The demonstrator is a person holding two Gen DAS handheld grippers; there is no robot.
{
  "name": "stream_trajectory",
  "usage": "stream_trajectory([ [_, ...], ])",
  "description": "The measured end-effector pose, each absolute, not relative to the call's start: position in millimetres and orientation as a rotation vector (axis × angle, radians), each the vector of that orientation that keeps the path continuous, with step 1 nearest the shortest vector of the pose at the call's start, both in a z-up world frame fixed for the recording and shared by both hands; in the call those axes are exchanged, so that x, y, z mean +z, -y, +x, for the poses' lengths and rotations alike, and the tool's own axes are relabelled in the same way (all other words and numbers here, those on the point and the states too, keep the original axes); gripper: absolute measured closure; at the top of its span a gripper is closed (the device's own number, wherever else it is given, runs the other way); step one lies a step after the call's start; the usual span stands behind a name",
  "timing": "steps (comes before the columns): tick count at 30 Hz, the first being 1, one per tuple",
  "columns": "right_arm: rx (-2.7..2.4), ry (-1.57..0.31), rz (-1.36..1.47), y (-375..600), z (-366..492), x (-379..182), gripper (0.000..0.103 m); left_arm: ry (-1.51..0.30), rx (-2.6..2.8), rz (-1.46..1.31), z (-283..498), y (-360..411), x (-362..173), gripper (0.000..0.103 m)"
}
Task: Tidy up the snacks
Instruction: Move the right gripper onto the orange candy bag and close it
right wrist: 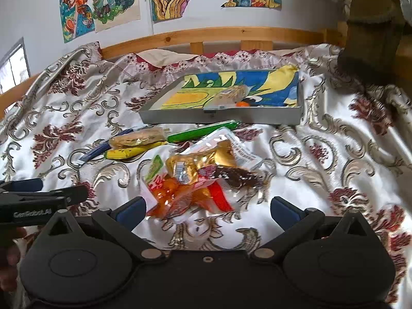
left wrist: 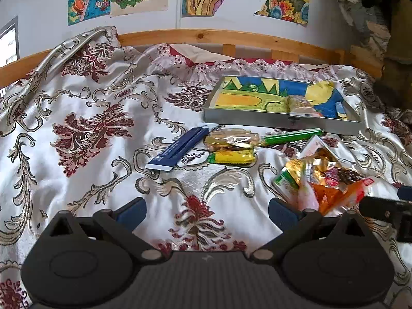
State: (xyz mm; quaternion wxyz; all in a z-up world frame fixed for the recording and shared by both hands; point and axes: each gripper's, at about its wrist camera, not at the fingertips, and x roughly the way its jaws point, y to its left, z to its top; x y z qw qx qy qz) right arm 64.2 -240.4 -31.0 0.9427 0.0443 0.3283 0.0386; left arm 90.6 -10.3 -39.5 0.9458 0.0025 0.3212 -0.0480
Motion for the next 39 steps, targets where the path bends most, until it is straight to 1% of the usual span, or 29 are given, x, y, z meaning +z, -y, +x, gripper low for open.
stream_trajectory([
  [11,0.168,-0.730,0.176,225,87,-52,0.001,-0.649,-0.114,-0.023,121,5,-46,0.000],
  [18,0.135,-0.738,0.169,206,110,-67,0.001,-0.657,-0.122,-0.074,135,-5,-50,0.000],
  [20,0.115,-0.734,0.162,202,113,-71,0.007,-0.662,-0.122,-0.090,136,-7,-53,0.000],
  [21,0.096,-0.734,0.146,201,115,-73,0.014,-0.661,-0.118,-0.095,136,-8,-54,0.000],
  [23,0.086,-0.713,0.137,200,114,-74,0.018,-0.661,-0.119,-0.096,136,-8,-55,0.000],
  [25,0.085,-0.688,0.141,202,111,-72,0.035,-0.656,-0.125,-0.091,134,-7,-56,0.000],
  [27,0.067,-0.657,0.131,203,108,-69,0.046,-0.653,-0.139,-0.086,133,-4,-56,0.000],
  [32,0.044,-0.656,0.151,215,107,-66,0.051,-0.643,-0.191,-0.074,129,2,-55,0.000],
  [39,0.009,-0.726,0.129,243,85,-53,0.051,-0.625,-0.321,-0.016,123,19,-53,0.001],
])
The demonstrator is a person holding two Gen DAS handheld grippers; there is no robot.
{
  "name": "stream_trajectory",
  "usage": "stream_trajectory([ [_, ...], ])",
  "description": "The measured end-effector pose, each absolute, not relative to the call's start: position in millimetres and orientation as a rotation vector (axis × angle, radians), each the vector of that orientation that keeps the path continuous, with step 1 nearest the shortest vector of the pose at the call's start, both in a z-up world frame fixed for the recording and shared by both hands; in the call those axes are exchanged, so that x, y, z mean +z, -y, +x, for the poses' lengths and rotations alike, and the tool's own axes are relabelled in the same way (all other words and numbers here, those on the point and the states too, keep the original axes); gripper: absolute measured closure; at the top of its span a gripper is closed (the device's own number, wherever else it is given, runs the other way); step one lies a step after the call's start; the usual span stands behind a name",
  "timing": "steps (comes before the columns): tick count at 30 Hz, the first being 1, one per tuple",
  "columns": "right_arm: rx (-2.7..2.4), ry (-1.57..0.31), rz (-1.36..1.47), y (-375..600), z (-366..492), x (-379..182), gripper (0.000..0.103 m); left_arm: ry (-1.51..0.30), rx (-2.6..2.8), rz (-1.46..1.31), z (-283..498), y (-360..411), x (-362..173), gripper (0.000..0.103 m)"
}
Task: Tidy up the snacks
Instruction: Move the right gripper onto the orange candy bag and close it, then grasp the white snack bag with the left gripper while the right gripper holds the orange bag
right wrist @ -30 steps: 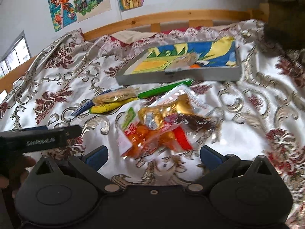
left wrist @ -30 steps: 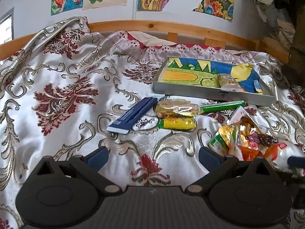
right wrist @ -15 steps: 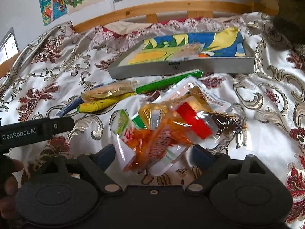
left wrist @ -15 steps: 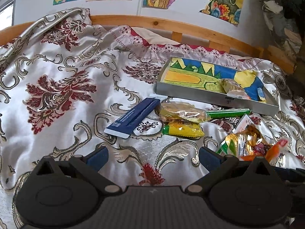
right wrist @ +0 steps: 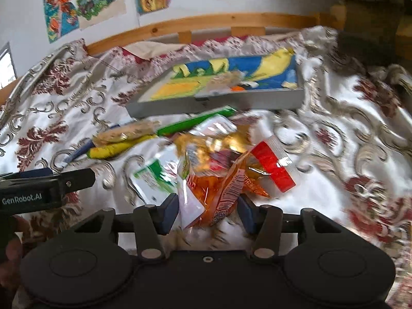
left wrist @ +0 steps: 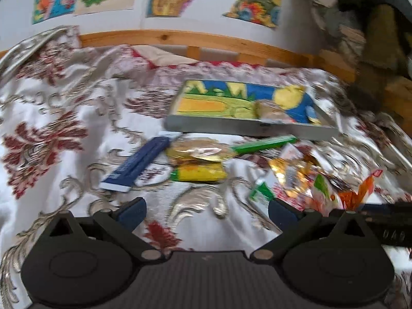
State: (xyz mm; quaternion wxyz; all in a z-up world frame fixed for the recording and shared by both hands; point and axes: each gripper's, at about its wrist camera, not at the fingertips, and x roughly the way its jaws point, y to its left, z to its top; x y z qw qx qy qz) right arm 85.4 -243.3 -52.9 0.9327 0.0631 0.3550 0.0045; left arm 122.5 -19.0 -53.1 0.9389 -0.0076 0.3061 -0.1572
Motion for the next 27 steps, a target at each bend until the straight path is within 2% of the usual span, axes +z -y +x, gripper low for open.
stream_trajectory([
  [10,0.015,-0.758,0.103,263,80,-49,0.048,-0.658,-0.614,0.116,146,67,-52,0.001],
  [16,-0.024,-0.757,0.193,281,89,-51,0.048,-0.830,-0.753,0.127,190,94,-72,0.001],
  [20,-0.024,-0.757,0.210,283,91,-53,0.046,-0.859,-0.813,0.201,203,110,-82,0.001],
  [25,-0.031,-0.763,0.216,283,91,-52,0.046,-0.850,-0.864,0.182,202,116,-77,0.011],
  [27,-0.041,-0.770,0.222,283,91,-51,0.046,-0.864,-0.882,0.122,203,113,-73,0.021],
])
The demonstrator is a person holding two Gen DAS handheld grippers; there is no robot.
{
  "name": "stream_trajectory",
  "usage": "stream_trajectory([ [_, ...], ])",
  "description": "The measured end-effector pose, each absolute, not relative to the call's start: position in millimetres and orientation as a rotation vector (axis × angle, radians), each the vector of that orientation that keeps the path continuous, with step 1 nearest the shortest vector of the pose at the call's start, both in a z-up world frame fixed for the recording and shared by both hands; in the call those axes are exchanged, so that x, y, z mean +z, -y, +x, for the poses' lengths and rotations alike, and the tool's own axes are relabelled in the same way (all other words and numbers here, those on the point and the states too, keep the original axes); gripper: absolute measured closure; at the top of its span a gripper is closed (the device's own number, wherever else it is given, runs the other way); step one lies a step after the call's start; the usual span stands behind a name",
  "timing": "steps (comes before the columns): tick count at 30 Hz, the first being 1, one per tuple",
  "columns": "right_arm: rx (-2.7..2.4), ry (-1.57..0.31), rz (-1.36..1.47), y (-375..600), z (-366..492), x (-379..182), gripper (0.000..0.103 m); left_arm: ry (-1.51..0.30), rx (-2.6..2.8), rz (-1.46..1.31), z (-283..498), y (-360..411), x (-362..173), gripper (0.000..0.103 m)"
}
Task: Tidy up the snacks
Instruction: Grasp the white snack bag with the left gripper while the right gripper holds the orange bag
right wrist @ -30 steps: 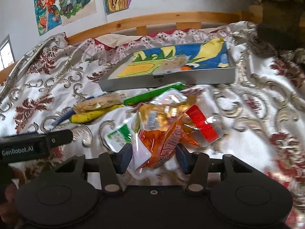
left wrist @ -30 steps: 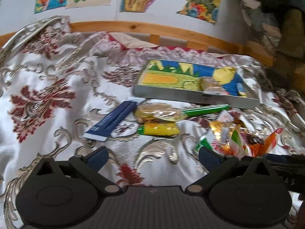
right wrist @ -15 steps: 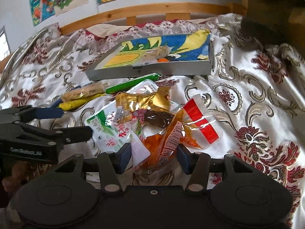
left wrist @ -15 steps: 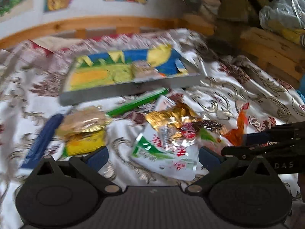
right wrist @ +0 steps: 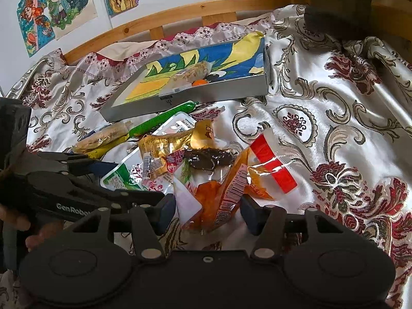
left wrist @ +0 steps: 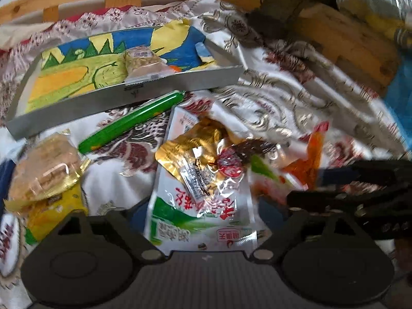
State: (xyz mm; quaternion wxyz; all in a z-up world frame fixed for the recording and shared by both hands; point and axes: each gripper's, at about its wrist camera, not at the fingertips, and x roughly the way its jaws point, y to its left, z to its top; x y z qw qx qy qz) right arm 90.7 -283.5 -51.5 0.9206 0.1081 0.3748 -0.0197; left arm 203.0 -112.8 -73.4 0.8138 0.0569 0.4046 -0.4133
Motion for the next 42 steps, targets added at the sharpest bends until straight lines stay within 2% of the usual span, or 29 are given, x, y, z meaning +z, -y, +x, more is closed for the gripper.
stream_trajectory([
  [12,-0.068,-0.777,0.238,287,90,-52,0.043,-0.846,-0.945,-0.139,207,89,-59,0.047],
  [20,-0.074,-0.792,0.244,286,92,-58,0.043,-0.862,-0.935,-0.208,212,81,-65,0.057],
  [27,-0.085,-0.790,0.227,285,94,-61,0.043,-0.860,-0.921,-0.085,207,97,-75,0.056],
  [28,-0.091,-0.785,0.221,284,94,-60,0.043,-0.863,-0.918,-0.079,208,99,-76,0.054],
  [29,-0.100,-0.780,0.213,285,94,-60,0.043,-0.867,-0.910,-0.065,209,102,-77,0.047],
  [33,-0.137,-0.755,0.179,285,93,-57,0.046,-0.861,-0.900,0.011,206,116,-81,0.039],
  [36,-0.147,-0.751,0.194,289,93,-57,0.047,-0.861,-0.896,0.023,205,123,-82,0.039],
  [37,-0.148,-0.751,0.201,290,93,-57,0.047,-0.864,-0.887,0.029,205,125,-82,0.041],
  [38,-0.147,-0.752,0.203,291,93,-57,0.047,-0.860,-0.874,0.047,204,127,-82,0.048],
  [39,-0.147,-0.753,0.202,291,93,-57,0.047,-0.858,-0.859,0.076,203,128,-82,0.062],
  [41,-0.146,-0.754,0.202,291,94,-57,0.047,-0.864,-0.850,0.102,201,127,-80,0.069],
  [42,-0.147,-0.754,0.204,290,93,-58,0.047,-0.875,-0.849,0.097,200,125,-79,0.076],
])
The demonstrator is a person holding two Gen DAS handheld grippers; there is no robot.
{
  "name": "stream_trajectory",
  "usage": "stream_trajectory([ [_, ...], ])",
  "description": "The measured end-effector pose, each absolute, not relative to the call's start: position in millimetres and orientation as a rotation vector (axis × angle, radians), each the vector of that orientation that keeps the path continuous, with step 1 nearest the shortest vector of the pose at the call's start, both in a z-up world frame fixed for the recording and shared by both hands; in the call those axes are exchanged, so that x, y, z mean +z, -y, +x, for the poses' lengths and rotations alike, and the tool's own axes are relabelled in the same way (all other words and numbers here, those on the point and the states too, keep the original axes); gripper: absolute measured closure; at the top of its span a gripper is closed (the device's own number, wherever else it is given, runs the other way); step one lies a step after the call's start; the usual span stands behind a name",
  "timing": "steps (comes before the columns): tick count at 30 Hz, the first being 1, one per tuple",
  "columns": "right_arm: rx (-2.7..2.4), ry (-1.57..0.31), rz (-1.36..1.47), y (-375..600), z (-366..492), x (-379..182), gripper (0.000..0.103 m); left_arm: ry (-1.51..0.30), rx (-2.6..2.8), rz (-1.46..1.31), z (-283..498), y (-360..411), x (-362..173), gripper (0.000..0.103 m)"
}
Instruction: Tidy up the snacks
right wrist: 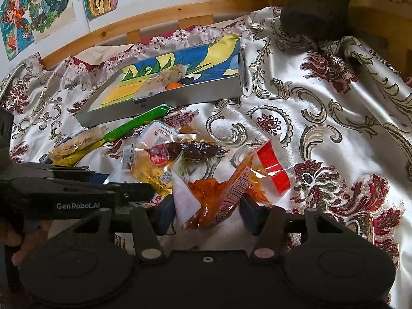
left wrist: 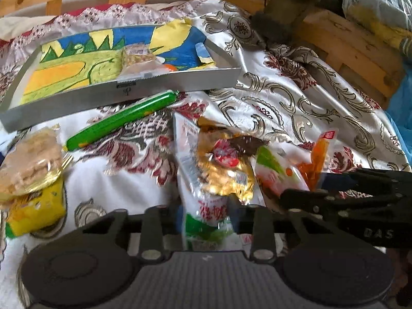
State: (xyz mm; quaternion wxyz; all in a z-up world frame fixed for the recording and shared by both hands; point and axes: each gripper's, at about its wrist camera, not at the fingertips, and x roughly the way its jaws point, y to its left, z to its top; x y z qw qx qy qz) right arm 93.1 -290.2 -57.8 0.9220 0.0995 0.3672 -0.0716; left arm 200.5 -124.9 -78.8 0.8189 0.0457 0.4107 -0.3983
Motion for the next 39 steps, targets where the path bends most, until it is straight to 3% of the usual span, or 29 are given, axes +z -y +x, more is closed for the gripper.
stream_trajectory([
  [1,-0.147,-0.755,0.205,290,93,-58,0.047,-0.881,-0.843,0.095,200,122,-77,0.079],
  [2,-0.146,-0.755,0.206,290,93,-58,0.047,-0.885,-0.829,0.093,199,119,-76,0.089],
  [19,0.101,-0.762,0.114,242,84,-56,0.047,-0.945,-0.563,0.004,157,48,-48,0.094],
  [23,0.109,-0.768,0.112,237,85,-60,0.046,-0.948,-0.553,-0.046,159,43,-61,0.085],
  [27,0.101,-0.758,0.118,236,87,-64,0.043,-0.937,-0.563,-0.095,165,45,-70,0.065],
  [33,0.087,-0.747,0.102,232,91,-72,0.038,-0.919,-0.580,-0.127,174,46,-78,0.055],
  [39,0.072,-0.734,0.091,230,94,-76,0.037,-0.915,-0.576,-0.162,179,44,-80,0.053],
])
